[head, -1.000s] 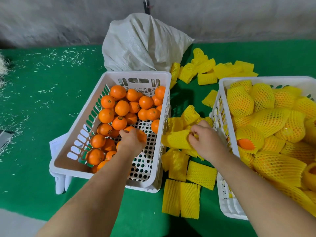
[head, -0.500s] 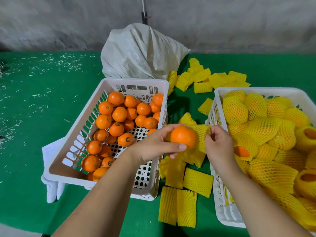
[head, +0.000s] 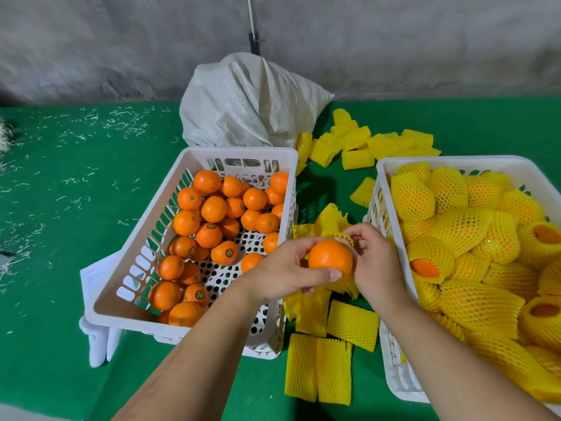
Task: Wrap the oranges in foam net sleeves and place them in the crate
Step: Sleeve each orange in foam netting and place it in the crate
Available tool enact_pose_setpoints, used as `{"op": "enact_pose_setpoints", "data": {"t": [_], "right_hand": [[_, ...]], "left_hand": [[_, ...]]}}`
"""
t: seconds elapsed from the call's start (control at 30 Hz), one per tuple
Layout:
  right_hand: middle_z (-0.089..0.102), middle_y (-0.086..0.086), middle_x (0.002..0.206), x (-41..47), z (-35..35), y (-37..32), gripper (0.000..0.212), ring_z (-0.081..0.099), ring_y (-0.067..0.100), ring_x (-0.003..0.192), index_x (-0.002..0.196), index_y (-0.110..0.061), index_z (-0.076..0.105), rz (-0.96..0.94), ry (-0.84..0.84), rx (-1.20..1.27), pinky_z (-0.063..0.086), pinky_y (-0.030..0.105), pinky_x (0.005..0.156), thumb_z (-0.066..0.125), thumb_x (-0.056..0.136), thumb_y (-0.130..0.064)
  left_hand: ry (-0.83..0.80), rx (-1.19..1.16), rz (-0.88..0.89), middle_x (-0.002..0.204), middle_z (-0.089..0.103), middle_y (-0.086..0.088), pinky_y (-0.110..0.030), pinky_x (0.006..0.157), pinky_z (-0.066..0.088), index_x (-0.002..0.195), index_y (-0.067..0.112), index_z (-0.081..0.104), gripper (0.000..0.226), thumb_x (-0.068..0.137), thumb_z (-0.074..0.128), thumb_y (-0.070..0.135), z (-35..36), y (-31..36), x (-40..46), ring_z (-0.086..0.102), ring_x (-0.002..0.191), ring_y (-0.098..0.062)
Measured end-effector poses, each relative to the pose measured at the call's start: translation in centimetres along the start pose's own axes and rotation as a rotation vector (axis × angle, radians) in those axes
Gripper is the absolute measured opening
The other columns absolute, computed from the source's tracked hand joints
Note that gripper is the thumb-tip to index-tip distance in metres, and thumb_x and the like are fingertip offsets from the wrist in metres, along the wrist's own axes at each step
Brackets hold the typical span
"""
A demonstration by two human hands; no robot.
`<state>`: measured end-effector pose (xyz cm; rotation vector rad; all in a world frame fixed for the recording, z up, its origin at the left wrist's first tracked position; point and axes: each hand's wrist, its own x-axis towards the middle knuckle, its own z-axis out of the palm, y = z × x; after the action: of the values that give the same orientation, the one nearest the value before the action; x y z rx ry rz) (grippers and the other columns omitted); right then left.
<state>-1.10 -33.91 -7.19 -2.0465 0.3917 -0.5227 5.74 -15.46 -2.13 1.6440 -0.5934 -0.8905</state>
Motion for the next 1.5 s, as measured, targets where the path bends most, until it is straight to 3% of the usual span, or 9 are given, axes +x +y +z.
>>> {"op": "enact_pose_setpoints", "data": {"t": [0.17,0.37,0.5,0.63,0.8,0.93,1.13,1.3,1.5], "right_hand": [[0.068,-0.021,0.099,-0.4,-0.3,-0.3,0.015,0.066,0.005,0.094,0.108,-0.046,0.06,-0.068,-0.022,0.022,0.06,0.043,0.076,0.064,0.094,-0.044],[0.063,-0.02,0.107,-1.2,-0.9,-1.1,0.015,0.064,0.007,0.101,0.11,-0.033,0.06,-0.321,-0.004,0.023,0.058,0.035,0.08,0.06,0.097,-0.04],[0.061,-0.013,0.116,-1.0,-0.9,-0.9,0.021,0.06,0.005,0.111,0.117,-0.028,0.059,-0.349,0.014,0.003,0.056,0.03,0.089,0.061,0.096,-0.025],[0.064,-0.006,0.117,-0.9,-0.9,-0.9,0.023,0.062,0.009,0.106,0.118,-0.02,0.063,-0.335,0.024,-0.052,0.057,0.029,0.087,0.065,0.097,-0.011],[0.064,0.006,0.102,-1.5,-0.6,-1.9,0.014,0.059,0.011,0.097,0.102,-0.003,0.068,-0.584,0.076,-0.134,0.048,0.016,0.086,0.061,0.09,-0.008],[0.051,-0.007,0.098,-1.9,-0.3,-2.0,0.036,0.05,-0.009,0.091,0.113,-0.014,0.052,-0.434,0.043,-0.102,0.035,-0.002,0.079,0.07,0.082,-0.011],[0.046,-0.012,0.112,-1.3,-0.3,-0.6,0.032,0.051,-0.002,0.1,0.119,-0.024,0.046,-0.328,0.067,-0.017,0.041,0.009,0.081,0.052,0.088,-0.021],[0.05,-0.008,0.102,-1.0,-0.7,-1.0,0.016,0.054,0.016,0.093,0.104,-0.021,0.053,-0.397,0.171,-0.016,0.046,0.025,0.077,0.048,0.09,-0.016],[0.046,-0.03,0.108,-1.9,-0.4,-2.1,0.035,0.053,-0.007,0.096,0.117,-0.018,0.048,-0.365,-0.021,-0.002,0.041,0.006,0.072,0.063,0.085,-0.021]], "left_hand": [[0.252,-0.034,0.121,0.107,0.072,0.013,-0.018,0.062,0.054,0.13,0.039,0.061,0.048,0.088,0.085,0.033,0.9,-1.0,-0.5,0.072,0.081,-0.005],[0.313,-0.049,0.063,0.101,0.052,-0.01,-0.025,0.053,0.049,0.128,0.04,0.029,0.067,0.09,0.082,0.03,1.0,-0.3,0.5,0.06,0.06,-0.007],[0.235,0.098,0.075,0.142,0.036,-0.004,-0.022,0.073,0.056,0.155,0.055,0.019,0.093,0.09,0.079,0.025,0.6,-0.5,0.6,0.061,0.108,-0.016],[0.233,0.065,0.173,0.144,0.039,-0.006,-0.032,0.072,0.063,0.154,0.041,0.033,0.082,0.092,0.079,0.016,0.8,-1.3,0.4,0.069,0.103,-0.02],[0.423,-0.212,0.184,0.098,0.072,-0.001,-0.032,0.065,0.06,0.141,0.028,0.049,0.065,0.087,0.083,0.017,0.9,-1.3,0.7,0.071,0.075,-0.018],[0.503,-0.097,0.195,0.089,0.073,0.001,-0.033,0.06,0.057,0.132,0.035,0.053,0.059,0.079,0.077,0.038,1.5,-1.7,0.9,0.071,0.066,-0.02],[0.3,0.165,0.289,0.133,0.066,0.006,-0.053,0.098,0.057,0.156,0.039,0.035,0.084,0.088,0.084,0.036,1.4,-2.1,0.8,0.068,0.119,-0.02],[0.478,0.307,0.324,0.134,0.052,0.023,-0.019,0.101,0.049,0.14,0.05,0.046,0.068,0.083,0.082,0.05,2.4,-1.7,0.9,0.052,0.129,0.002],[0.585,0.206,0.243,0.124,0.06,0.008,-0.041,0.094,0.054,0.14,0.036,0.05,0.072,0.075,0.079,0.049,1.9,-1.7,0.7,0.061,0.116,-0.012]]}}
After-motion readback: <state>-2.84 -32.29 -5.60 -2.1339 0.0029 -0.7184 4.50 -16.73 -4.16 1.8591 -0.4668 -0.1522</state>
